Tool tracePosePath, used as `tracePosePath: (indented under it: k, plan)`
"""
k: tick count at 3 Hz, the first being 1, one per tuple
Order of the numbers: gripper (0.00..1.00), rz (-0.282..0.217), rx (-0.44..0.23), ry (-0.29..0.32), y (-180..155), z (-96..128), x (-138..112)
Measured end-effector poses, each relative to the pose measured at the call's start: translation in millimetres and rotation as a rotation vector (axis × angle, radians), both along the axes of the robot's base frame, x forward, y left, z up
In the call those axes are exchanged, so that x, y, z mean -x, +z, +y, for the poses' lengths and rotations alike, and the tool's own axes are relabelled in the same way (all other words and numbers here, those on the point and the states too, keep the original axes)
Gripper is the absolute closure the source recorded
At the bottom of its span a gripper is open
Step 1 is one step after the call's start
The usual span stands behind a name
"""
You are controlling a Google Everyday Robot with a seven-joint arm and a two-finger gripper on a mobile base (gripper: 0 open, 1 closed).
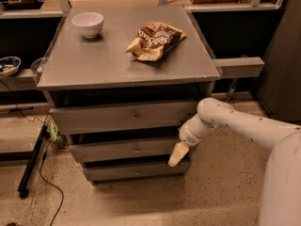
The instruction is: Open middle drawer
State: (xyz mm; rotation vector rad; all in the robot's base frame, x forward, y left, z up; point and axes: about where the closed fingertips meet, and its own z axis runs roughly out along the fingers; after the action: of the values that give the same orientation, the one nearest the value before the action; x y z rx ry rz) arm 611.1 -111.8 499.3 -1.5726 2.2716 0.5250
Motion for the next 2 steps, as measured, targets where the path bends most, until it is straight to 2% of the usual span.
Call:
tracePosePath:
  k: [1, 2]
  plan:
    - [0.00, -0.010, 0.018, -0.037, -9, -4, -5]
    - [0.00, -0.020, 0.008, -0.070, -19, -3, -16]
